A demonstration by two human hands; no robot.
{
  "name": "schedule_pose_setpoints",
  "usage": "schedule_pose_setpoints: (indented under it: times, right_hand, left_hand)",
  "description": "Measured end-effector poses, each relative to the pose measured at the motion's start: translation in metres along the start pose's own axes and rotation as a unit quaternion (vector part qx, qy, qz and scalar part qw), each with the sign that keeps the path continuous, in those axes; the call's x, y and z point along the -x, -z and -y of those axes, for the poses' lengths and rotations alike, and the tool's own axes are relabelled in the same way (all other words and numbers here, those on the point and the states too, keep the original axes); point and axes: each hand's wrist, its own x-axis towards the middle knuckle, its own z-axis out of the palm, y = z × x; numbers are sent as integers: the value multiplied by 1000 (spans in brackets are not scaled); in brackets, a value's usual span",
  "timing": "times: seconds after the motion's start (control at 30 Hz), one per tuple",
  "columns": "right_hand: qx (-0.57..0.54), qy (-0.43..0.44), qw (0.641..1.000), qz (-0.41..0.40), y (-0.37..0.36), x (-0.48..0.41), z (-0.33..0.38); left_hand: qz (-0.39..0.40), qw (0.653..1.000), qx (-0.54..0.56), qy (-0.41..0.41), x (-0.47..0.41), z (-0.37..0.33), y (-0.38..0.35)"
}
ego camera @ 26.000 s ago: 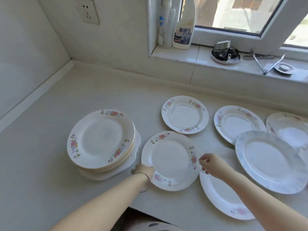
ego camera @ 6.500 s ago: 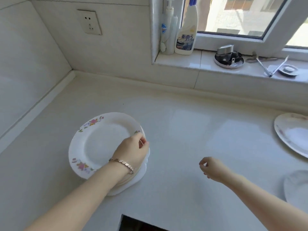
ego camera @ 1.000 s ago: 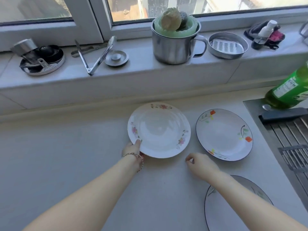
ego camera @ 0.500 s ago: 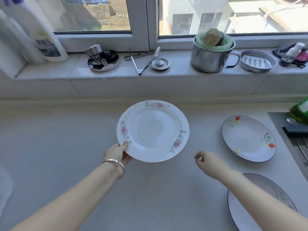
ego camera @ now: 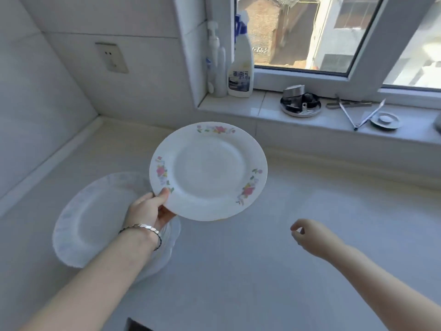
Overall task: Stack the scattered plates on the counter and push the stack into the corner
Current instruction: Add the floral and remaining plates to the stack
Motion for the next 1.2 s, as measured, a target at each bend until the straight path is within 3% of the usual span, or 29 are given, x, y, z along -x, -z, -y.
schedule_pose_setpoints:
  times: [0.2, 0.4, 0.7, 0.83, 0.93, 1.03, 1.2]
  right_hand:
    - [16, 45, 999, 1, -42, -11, 106]
    - [42, 50, 998, 9, -66, -13, 151]
    - [54, 49, 997, 5, -81, -30, 172]
    - [57, 55, 997, 14, -83, -34, 175]
    - [56, 64, 996, 19, -84, -35, 175]
    - [56, 64, 996, 23, -85, -35, 174]
    - [64, 60, 996, 26, -92, -31, 169]
  left_hand:
    - [-54, 998, -7, -21, -28, -47, 114]
    - [-105, 994, -2, 14, -48, -49, 183]
    - [-111, 990, -68, 51, -61, -39, 221]
    - [-89, 981, -154, 75, -63, -41, 225]
    - [-89, 965, -237, 68, -67, -47, 226]
    - [-70, 919, -382, 68, -70, -51, 230]
    - [-64, 856, -503, 105, -71, -53, 236]
